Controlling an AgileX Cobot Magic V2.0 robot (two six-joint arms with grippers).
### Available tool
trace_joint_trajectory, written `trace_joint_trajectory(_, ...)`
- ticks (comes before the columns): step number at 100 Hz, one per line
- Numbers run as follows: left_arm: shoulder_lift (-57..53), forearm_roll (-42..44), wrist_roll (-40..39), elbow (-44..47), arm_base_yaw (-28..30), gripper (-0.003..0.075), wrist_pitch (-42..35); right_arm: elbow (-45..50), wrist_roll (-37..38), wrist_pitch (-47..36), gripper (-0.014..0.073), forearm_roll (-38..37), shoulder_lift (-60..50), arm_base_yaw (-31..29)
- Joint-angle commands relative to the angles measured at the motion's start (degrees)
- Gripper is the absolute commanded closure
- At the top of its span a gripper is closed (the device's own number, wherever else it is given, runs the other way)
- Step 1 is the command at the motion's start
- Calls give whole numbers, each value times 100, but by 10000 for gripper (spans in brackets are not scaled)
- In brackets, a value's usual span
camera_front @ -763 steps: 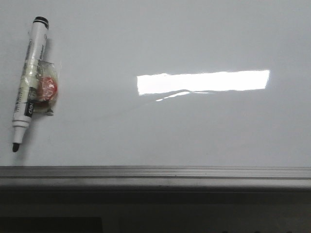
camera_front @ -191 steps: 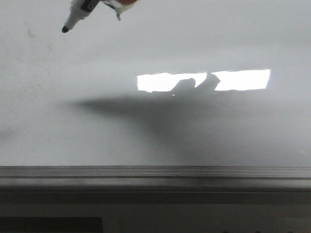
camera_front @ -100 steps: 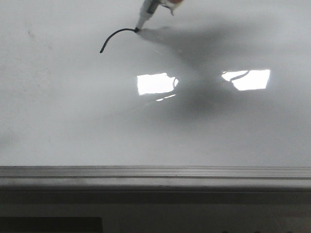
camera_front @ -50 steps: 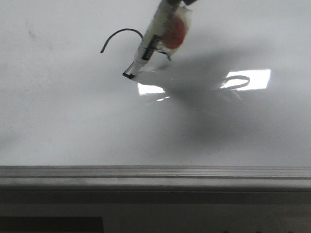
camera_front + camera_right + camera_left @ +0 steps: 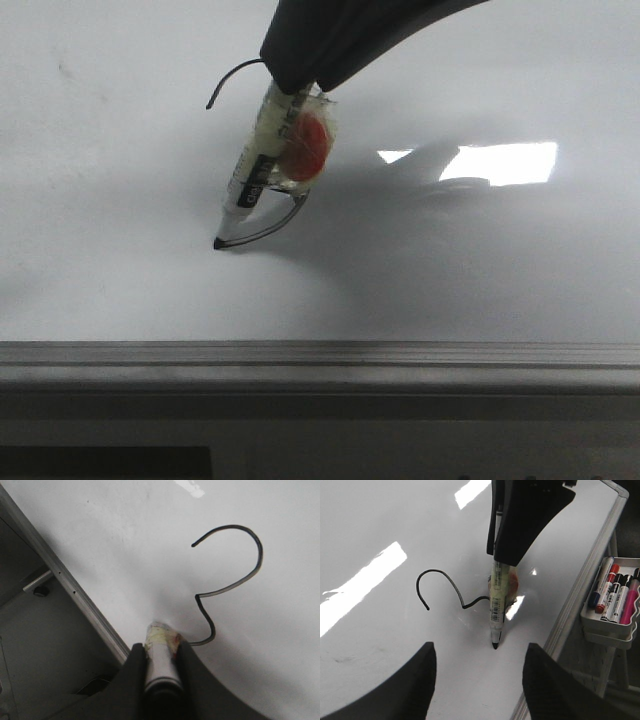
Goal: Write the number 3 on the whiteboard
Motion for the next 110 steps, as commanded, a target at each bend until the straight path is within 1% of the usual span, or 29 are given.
trace_joint_trajectory(1,153,-18,-58,-162,-33,367,-586,-188,-46,-360,658,-337,-161,56)
trace_joint_trajectory(22,944,-18,-58,-162,-33,367,-1417,-201,-46,-457,658,-316,-242,603)
trace_joint_trajectory(48,1935,-53,-58,-162,-33,367,-2417,-307,-46,-522,658,-175,-242,853)
trace_joint_trajectory(54,2102,-252,-58,-162,-33,367,-2620,-307,-46,-509,658,-175,-242,923)
trace_joint_trajectory(68,2373,-876,31,-173,-12,368,-2675,-329,-46,-351,658,-144,-242,992)
trace_joint_trajectory(76,2484,-935,31,-173,62,383,-2686,-329,-46,-337,658,-132,-242,992)
trace_joint_trajectory(83,2562,-935,31,-173,134,417,-2698,-329,-46,-337,658,-132,-242,992)
trace_joint_trajectory(90,2566,-935,31,-173,176,489,-2697,-329,-46,-337,658,-132,-242,992)
trace_joint_trajectory(97,2566,-935,31,-173,186,597,-2697,-329,-46,-337,658,-132,-242,992)
trace_joint_trajectory(105,2566,-935,31,-173,186,738,-2697,-329,-46,-337,658,-132,-242,992)
trace_joint_trajectory(110,2566,-935,31,-173,186,741,-2697,-329,-46,-324,658,-132,-242,992)
